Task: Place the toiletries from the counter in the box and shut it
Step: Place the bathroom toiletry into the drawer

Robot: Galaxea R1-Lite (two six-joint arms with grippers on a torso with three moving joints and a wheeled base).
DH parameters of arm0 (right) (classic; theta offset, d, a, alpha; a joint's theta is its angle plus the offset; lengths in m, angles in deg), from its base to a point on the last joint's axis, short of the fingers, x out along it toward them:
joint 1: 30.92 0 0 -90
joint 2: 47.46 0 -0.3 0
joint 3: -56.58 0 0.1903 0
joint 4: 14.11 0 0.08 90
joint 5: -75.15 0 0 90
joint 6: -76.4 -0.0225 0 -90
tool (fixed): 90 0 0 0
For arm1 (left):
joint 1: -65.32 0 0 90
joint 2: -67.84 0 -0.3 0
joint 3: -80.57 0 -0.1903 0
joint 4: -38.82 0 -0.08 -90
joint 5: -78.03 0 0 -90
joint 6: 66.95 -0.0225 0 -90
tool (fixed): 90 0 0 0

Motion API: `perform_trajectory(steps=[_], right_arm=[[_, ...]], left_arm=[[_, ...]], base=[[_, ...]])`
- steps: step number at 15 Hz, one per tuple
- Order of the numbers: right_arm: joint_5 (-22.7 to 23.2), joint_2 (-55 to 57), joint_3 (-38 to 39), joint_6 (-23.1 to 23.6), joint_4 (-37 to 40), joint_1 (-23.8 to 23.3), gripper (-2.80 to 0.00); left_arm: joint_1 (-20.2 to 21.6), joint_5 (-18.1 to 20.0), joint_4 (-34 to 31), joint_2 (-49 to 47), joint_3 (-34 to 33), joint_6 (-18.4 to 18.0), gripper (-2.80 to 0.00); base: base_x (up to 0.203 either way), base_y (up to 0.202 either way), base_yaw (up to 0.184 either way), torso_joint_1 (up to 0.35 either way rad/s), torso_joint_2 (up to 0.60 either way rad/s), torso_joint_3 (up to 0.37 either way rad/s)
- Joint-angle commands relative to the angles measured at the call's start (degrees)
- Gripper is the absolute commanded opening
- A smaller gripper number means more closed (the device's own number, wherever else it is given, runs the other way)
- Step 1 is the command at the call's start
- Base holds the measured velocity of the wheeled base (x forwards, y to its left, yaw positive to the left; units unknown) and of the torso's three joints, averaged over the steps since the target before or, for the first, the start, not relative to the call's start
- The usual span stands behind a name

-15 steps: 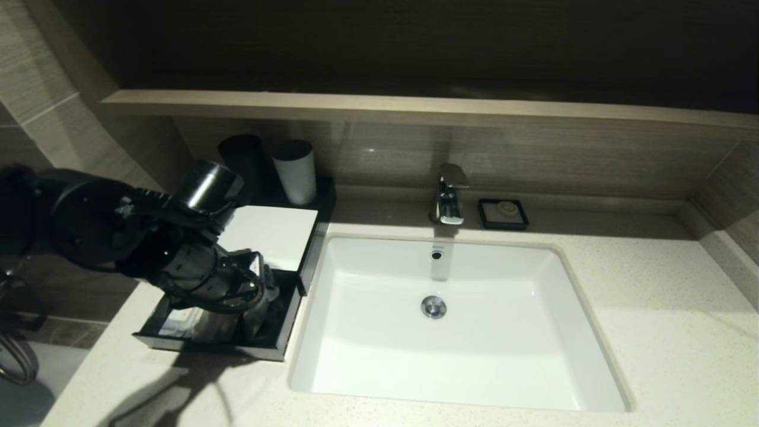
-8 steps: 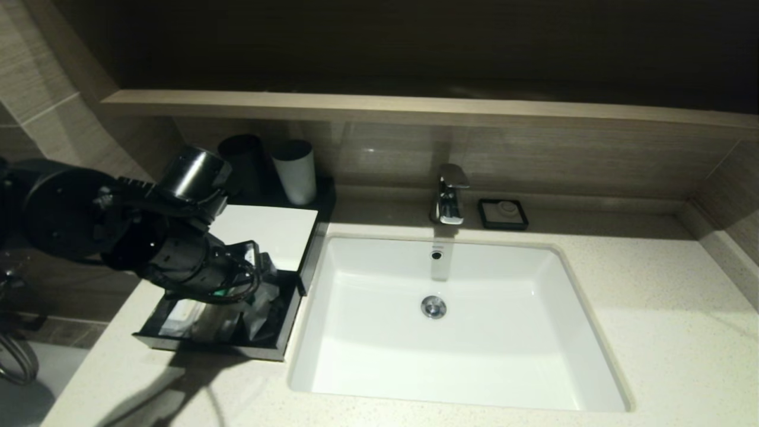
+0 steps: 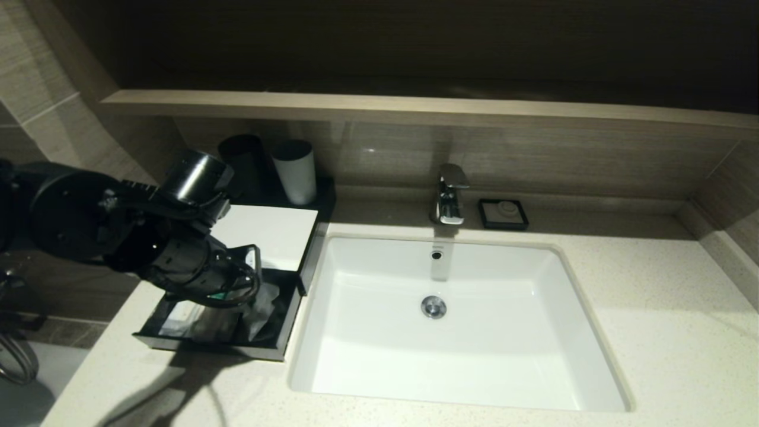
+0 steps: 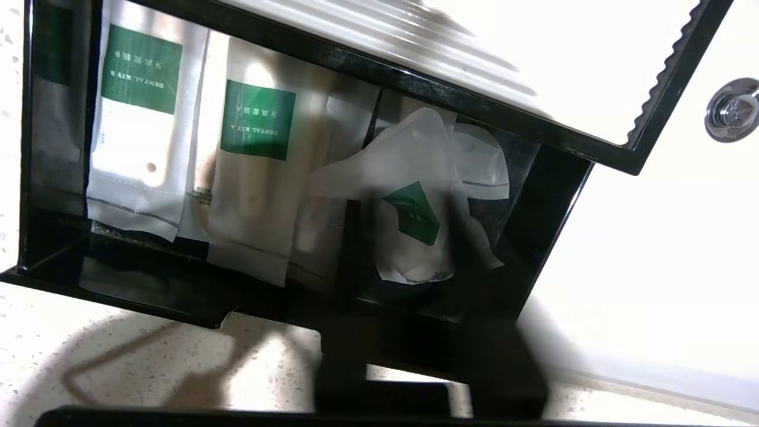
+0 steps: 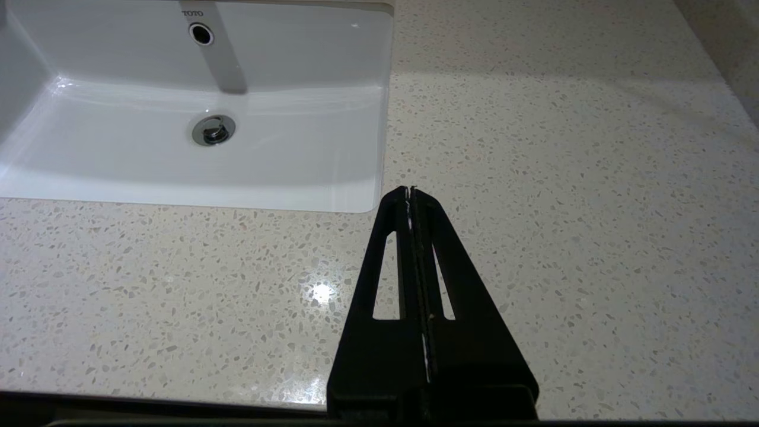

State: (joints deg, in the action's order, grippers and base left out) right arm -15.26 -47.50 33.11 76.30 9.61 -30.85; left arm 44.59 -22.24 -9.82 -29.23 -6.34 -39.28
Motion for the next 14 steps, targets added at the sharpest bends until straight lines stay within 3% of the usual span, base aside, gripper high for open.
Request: perform_trajectory(steps=[1, 14], right_arm=[[0.0, 0.0, 0.0, 0.0, 0.0, 0.0, -2.8], [0.0, 0.0, 0.0, 0.0, 0.0, 0.0, -2.8]], left_arm=[[0.0, -0.1, -0.1, -0.1, 0.1, -0.1, -2.8], [0.2, -0.2, 1.8, -4.0, 0.3, -0.5, -2.8]], base=[[0.0, 0.0, 0.0, 0.0, 0.0, 0.0], [0.0, 0.0, 0.0, 0.0, 0.0, 0.0]])
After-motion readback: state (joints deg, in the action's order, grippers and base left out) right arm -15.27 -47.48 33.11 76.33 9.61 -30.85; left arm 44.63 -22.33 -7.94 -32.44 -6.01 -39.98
